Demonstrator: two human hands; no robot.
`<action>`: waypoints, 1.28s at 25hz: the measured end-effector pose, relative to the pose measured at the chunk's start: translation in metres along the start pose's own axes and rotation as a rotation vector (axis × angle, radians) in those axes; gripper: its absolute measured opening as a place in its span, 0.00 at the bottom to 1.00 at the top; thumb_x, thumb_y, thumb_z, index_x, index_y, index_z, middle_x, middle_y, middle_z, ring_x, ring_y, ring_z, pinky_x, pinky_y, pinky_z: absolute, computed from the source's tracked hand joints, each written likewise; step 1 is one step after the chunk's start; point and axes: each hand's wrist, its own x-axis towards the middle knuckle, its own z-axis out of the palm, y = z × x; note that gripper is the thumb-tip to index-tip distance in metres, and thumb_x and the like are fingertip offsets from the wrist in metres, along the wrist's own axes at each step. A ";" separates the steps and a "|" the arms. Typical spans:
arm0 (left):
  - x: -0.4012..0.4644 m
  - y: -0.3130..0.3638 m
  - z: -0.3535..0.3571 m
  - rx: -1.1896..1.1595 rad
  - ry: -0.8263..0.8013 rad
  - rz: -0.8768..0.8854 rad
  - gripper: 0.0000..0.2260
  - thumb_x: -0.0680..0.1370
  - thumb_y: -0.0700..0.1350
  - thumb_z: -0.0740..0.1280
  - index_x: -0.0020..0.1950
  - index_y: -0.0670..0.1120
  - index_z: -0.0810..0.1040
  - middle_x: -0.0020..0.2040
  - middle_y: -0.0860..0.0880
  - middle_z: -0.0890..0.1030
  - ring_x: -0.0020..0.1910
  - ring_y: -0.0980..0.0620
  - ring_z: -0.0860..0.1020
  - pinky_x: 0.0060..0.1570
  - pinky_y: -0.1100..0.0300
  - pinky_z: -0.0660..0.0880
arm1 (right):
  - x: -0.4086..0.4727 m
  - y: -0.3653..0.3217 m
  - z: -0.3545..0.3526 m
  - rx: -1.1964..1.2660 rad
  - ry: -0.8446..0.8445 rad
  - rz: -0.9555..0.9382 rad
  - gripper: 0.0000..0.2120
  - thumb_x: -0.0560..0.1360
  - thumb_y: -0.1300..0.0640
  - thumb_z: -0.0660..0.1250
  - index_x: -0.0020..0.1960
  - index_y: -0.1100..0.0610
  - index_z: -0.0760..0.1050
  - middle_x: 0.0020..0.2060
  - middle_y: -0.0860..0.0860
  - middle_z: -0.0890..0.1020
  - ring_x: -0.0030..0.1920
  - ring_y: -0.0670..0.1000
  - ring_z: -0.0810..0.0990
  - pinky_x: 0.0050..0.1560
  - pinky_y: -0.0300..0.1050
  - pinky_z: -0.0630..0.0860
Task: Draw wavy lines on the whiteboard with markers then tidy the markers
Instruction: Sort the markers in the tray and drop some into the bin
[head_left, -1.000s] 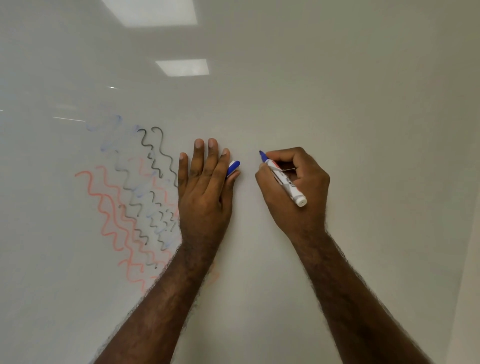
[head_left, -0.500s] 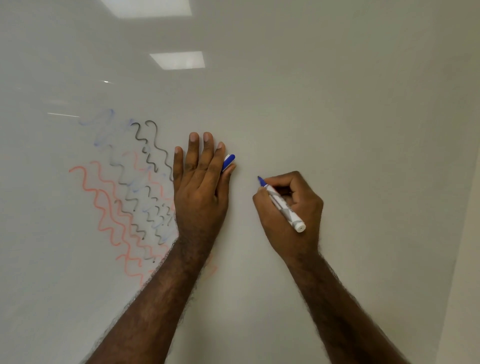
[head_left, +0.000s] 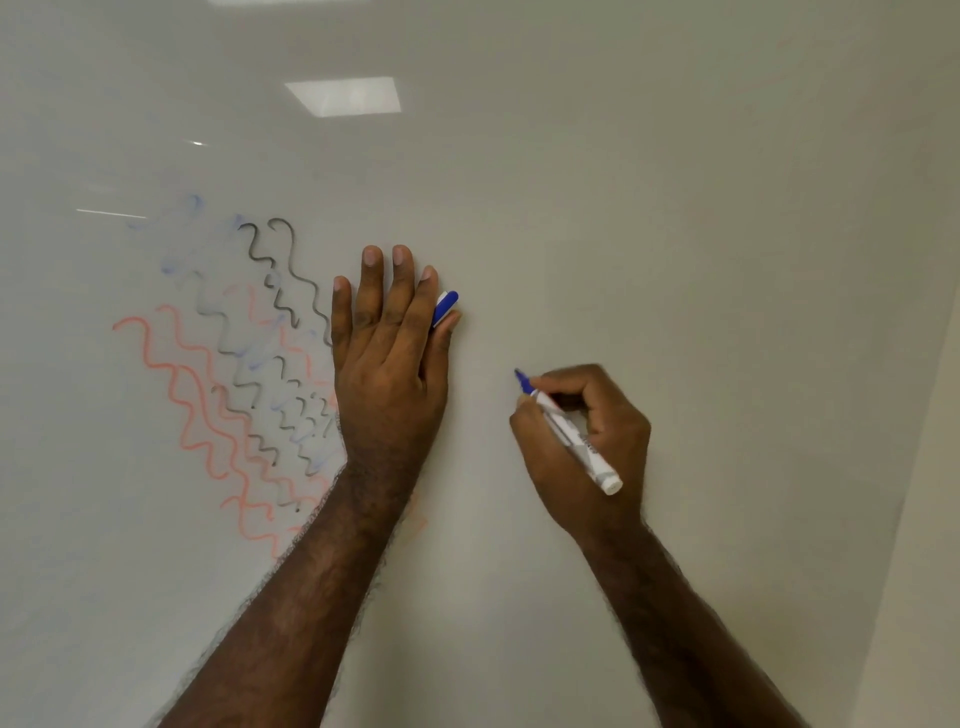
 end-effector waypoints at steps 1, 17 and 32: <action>0.000 0.000 0.000 -0.002 -0.002 -0.003 0.18 0.86 0.45 0.66 0.74 0.38 0.74 0.77 0.40 0.70 0.80 0.39 0.65 0.80 0.39 0.58 | 0.008 -0.004 -0.001 0.033 0.060 0.020 0.05 0.72 0.64 0.75 0.45 0.59 0.80 0.38 0.50 0.83 0.37 0.49 0.82 0.40 0.45 0.80; -0.003 0.001 0.000 0.006 0.009 0.002 0.18 0.86 0.44 0.66 0.74 0.38 0.75 0.76 0.39 0.71 0.79 0.37 0.66 0.80 0.40 0.57 | 0.018 -0.007 0.005 0.087 -0.040 0.017 0.05 0.76 0.62 0.76 0.49 0.60 0.81 0.40 0.46 0.83 0.41 0.42 0.82 0.45 0.32 0.78; -0.002 0.000 -0.011 -0.109 -0.109 -0.022 0.18 0.87 0.43 0.63 0.75 0.38 0.72 0.78 0.38 0.69 0.80 0.37 0.63 0.82 0.41 0.54 | -0.029 -0.007 -0.001 0.199 -0.141 0.304 0.08 0.76 0.62 0.77 0.49 0.54 0.80 0.40 0.44 0.84 0.41 0.45 0.84 0.44 0.36 0.82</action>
